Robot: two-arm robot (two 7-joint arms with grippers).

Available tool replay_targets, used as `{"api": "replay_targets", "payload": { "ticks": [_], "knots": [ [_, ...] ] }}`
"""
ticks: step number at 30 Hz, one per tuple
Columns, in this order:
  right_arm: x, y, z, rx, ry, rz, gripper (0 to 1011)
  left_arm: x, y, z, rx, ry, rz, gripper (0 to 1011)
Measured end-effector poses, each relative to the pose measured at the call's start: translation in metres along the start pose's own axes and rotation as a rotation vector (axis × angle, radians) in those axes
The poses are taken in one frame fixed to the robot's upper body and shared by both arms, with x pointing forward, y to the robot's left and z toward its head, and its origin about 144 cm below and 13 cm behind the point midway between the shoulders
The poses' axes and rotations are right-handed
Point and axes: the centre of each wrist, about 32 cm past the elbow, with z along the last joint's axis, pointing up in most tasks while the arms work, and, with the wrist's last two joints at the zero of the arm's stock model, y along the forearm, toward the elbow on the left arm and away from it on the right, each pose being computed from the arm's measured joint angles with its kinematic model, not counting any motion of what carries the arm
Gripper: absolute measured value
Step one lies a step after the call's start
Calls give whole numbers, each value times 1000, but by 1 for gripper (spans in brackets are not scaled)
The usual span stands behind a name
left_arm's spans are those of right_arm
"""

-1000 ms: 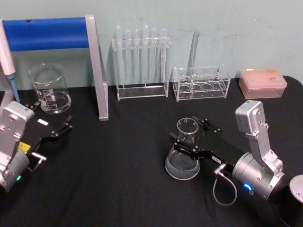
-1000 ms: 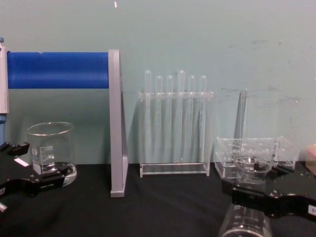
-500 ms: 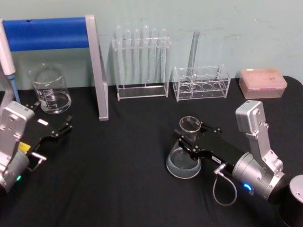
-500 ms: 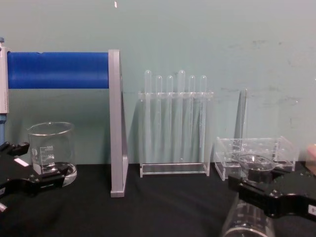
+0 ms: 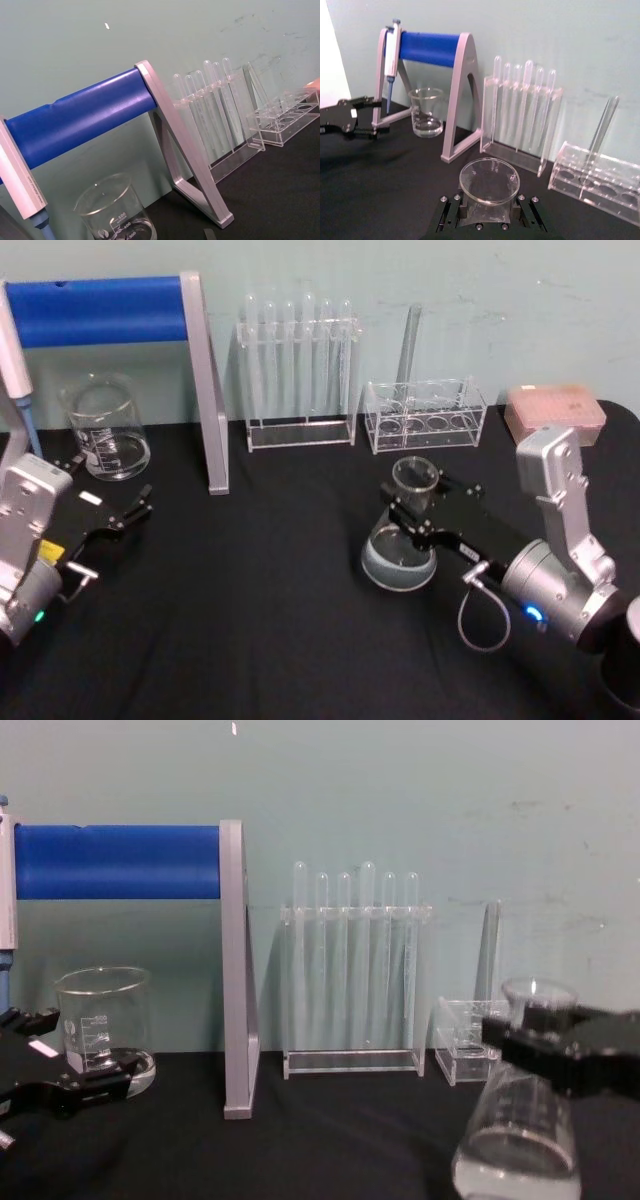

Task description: Grasp the erlenmeyer flask with one hand, shake it three times, then place it back.

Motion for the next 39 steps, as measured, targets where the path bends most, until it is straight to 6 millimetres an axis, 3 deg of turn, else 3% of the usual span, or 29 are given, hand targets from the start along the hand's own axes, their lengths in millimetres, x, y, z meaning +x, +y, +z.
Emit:
{"api": "replay_targets", "payload": {
  "ticks": [12, 30, 39],
  "knots": [
    [5, -4, 26, 52, -11, -22, 449, 0, 0, 0, 0, 0, 0, 1001],
    [2, -2, 27, 40, -11, -26, 449, 0, 0, 0, 0, 0, 0, 1001],
    [-17, 1, 30, 46, -9, 55, 449, 0, 0, 0, 0, 0, 0, 1001]
  ]
}}
